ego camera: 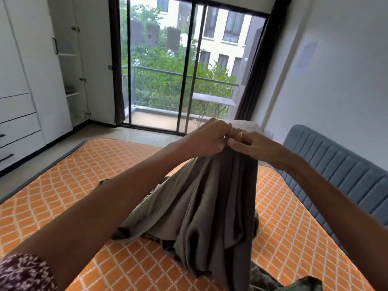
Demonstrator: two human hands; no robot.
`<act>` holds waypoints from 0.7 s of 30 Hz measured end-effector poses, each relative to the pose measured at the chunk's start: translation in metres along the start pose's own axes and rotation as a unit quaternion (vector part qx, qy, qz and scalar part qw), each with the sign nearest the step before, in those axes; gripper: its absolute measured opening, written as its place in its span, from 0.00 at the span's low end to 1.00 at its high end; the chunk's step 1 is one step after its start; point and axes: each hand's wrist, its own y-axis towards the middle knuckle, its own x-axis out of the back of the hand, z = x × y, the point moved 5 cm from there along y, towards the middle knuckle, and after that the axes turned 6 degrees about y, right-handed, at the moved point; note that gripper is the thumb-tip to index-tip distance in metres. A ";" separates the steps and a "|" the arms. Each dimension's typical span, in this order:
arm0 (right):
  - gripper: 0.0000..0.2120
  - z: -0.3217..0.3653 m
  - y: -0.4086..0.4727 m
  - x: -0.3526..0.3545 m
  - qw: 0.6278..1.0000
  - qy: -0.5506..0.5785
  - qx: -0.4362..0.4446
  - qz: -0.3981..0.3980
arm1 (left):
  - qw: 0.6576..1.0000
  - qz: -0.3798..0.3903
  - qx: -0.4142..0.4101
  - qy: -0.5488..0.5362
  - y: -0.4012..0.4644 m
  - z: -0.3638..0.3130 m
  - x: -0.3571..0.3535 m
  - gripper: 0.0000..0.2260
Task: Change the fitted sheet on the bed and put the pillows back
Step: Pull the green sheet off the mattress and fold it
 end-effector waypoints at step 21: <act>0.21 0.027 -0.018 0.002 0.882 -0.339 0.313 -0.098 | 0.976 -0.190 0.075 -0.074 -0.040 0.000 -0.001 0.06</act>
